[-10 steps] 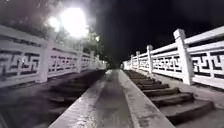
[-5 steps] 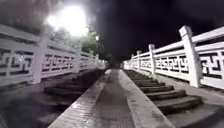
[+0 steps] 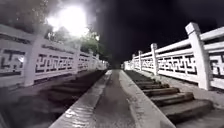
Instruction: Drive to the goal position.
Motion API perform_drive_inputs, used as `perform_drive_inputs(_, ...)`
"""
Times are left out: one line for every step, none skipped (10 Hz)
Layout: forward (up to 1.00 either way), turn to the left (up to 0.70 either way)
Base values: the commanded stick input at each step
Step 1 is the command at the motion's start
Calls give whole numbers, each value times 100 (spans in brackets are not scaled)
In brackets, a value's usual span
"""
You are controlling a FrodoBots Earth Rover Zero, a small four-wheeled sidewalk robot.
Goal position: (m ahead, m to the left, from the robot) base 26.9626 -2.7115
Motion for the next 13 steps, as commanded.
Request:
perform_drive_inputs(45, 0)
perform_drive_inputs(45, 0)
perform_drive_inputs(45, 0)
perform_drive_inputs(45, 0)
perform_drive_inputs(45, 0)
perform_drive_inputs(45, 0)
perform_drive_inputs(45, 0)
perform_drive_inputs(45, 0)
perform_drive_inputs(45, 0)
perform_drive_inputs(45, 0)
perform_drive_inputs(45, 0)
perform_drive_inputs(45, 0)
perform_drive_inputs(45, 0)
